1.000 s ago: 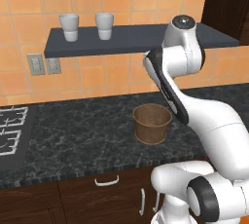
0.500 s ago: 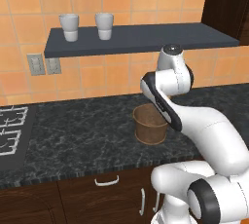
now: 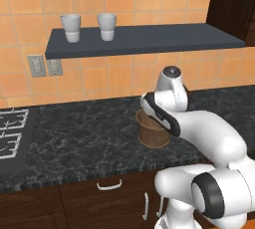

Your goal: Open the cabinet, pick up the bread from the cabinet and place it in the basket. Then move the basket to the dining counter.

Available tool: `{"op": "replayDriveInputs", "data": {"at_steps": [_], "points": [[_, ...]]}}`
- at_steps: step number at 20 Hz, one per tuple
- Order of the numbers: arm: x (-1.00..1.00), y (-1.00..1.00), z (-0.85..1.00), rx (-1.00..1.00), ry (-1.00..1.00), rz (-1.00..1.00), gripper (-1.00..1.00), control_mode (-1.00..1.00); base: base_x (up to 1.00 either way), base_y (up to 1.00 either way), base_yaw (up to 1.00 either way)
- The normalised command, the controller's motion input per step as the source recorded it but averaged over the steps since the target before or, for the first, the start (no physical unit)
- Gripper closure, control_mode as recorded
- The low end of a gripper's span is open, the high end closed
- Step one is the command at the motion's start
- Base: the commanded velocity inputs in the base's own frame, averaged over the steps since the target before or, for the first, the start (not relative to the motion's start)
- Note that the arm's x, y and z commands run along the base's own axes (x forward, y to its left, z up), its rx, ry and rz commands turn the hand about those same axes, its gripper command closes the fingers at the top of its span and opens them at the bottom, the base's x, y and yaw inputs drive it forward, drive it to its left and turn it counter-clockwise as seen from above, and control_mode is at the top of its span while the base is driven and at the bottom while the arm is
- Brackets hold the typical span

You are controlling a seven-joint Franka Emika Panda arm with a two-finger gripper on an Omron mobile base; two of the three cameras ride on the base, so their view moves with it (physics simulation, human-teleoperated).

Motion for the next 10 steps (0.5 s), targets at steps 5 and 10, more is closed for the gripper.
{"op": "replayDriveInputs", "data": {"at_steps": [5, 10], "points": [[0.25, 0.00, -0.39, 0.00, 0.00, 0.08, 1.00, -1.00, 0.00, 0.00, 0.00], [0.07, 0.00, -0.27, 0.00, 0.00, 0.09, 1.00, -1.00, 0.00, 0.00, 0.00]]}}
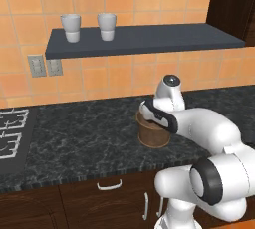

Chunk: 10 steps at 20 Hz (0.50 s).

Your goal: Open the cabinet, pick up the bread from the cabinet and place it in the basket. Then move the basket to the dining counter.

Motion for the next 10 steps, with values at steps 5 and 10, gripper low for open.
{"op": "replayDriveInputs", "data": {"at_steps": [5, 10], "points": [[0.17, 0.00, -0.43, 0.00, 0.00, 0.09, 1.00, -1.00, 0.00, 0.00, 0.00], [0.29, 0.00, -0.43, 0.00, 0.00, 0.07, 1.00, -1.00, 0.00, 0.00, 0.00]]}}
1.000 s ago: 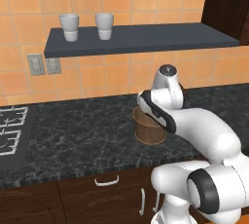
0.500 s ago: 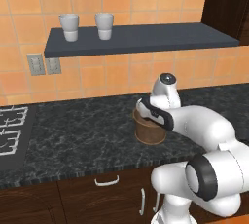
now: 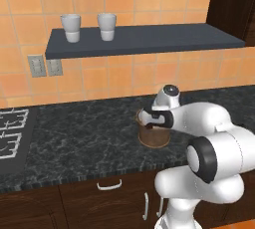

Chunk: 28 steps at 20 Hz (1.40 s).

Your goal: Open the cabinet, pick up the bread from the cabinet and place it in the basket. Then move the basket to the dining counter.

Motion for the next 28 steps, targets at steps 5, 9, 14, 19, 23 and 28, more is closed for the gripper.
{"op": "replayDriveInputs", "data": {"at_steps": [5, 9, 14, 19, 23, 28], "points": [[0.31, 0.00, -0.30, 0.00, 0.00, 0.05, 1.00, -1.00, 0.00, 0.00, 0.00], [-0.03, 0.00, -0.13, 0.00, 0.00, 0.01, -1.00, -1.00, 0.00, 0.00, 0.00], [-0.25, 0.00, 0.00, 0.00, 0.00, 0.00, -1.00, -1.00, 0.00, 0.00, 0.00], [-0.10, 0.00, 0.04, 0.00, -0.01, 0.00, -1.00, -1.00, 0.00, 0.00, 0.00], [-0.11, 0.00, 0.36, -0.01, 0.00, 0.00, -1.00, -1.00, 0.00, 0.00, 0.00], [-0.65, 0.21, 0.75, -0.08, 0.02, 0.00, -1.00, -1.00, 0.00, 0.00, 0.00]]}}
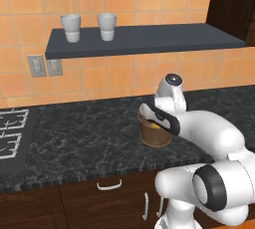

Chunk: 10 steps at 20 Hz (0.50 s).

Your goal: Open the cabinet, pick up the bread from the cabinet and place it in the basket. Then move the basket to the dining counter.

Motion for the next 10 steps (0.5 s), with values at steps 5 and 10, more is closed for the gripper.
{"op": "replayDriveInputs", "data": {"at_steps": [5, 10], "points": [[-0.70, 0.41, 0.01, -0.09, 0.11, 0.06, -1.00, -1.00, 0.00, 0.00, 0.00], [-0.06, 0.19, -0.10, -0.15, 0.06, 0.11, -1.00, -1.00, 0.00, 0.00, 0.00]]}}
